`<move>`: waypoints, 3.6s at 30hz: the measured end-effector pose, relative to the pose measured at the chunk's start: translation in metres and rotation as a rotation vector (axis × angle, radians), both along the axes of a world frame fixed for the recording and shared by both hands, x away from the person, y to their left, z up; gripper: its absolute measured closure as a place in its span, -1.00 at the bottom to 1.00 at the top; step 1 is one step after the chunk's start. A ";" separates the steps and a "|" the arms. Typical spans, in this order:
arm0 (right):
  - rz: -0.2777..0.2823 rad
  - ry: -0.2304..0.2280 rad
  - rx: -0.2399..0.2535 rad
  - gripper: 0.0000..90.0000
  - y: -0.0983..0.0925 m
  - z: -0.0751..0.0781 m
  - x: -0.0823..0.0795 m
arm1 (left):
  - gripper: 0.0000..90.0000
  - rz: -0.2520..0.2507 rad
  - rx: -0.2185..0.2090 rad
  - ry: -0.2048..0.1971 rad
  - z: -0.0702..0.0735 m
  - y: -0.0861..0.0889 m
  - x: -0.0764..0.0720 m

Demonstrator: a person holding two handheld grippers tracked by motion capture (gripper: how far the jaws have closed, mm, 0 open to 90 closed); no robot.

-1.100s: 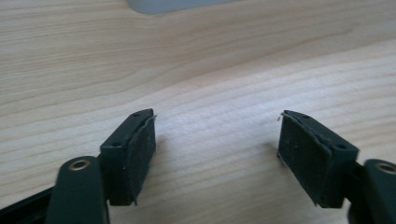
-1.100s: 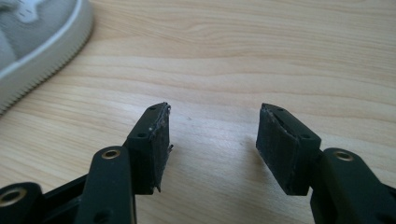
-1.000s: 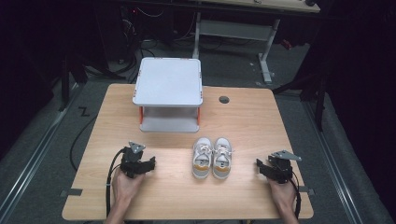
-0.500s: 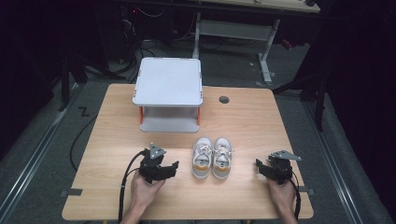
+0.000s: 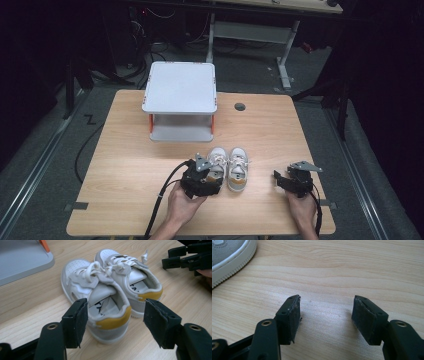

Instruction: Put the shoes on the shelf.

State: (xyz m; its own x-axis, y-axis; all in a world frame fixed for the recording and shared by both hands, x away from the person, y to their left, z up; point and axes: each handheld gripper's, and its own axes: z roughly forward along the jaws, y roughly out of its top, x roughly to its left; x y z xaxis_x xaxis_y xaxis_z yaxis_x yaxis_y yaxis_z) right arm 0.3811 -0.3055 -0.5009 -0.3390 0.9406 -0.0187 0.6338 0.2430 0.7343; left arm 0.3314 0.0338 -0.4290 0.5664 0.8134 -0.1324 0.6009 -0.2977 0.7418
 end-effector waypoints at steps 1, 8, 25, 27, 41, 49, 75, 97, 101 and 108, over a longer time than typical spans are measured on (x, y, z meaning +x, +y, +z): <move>0.000 0.000 0.000 -0.12 0.000 0.000 0.000 | -0.18 0.009 0.000 0.008 0.000 -0.004 0.001; 0.002 -0.001 0.001 -0.12 0.000 0.000 0.000 | -0.09 0.043 0.007 0.068 -0.004 -0.025 0.016; 0.000 -0.001 0.000 -0.12 0.000 0.000 0.001 | -0.04 0.098 -0.019 0.177 -0.011 -0.038 0.037; 0.000 -0.001 0.000 -0.12 0.000 0.000 0.001 | -0.04 0.099 -0.025 0.184 -0.010 -0.038 0.037; 0.001 -0.001 0.001 -0.12 0.000 0.000 0.001 | 0.05 0.117 -0.006 0.198 -0.014 -0.044 0.043; 0.001 -0.001 0.002 -0.12 0.000 0.000 0.001 | 0.14 0.128 0.088 0.126 -0.022 -0.062 0.045; 0.002 0.000 0.000 -0.13 0.000 0.000 0.001 | 0.79 0.075 0.072 0.081 -0.023 -0.051 0.043; 0.027 -0.009 -0.001 0.12 0.003 0.000 0.000 | 0.80 0.022 0.012 0.042 -0.007 0.002 0.037; 0.038 -0.012 -0.001 0.21 0.005 0.000 0.000 | 0.80 0.038 0.010 0.033 -0.002 0.016 0.037; 0.041 -0.010 0.007 0.17 0.006 0.000 0.002 | 0.80 0.082 -0.001 0.015 0.006 0.042 0.041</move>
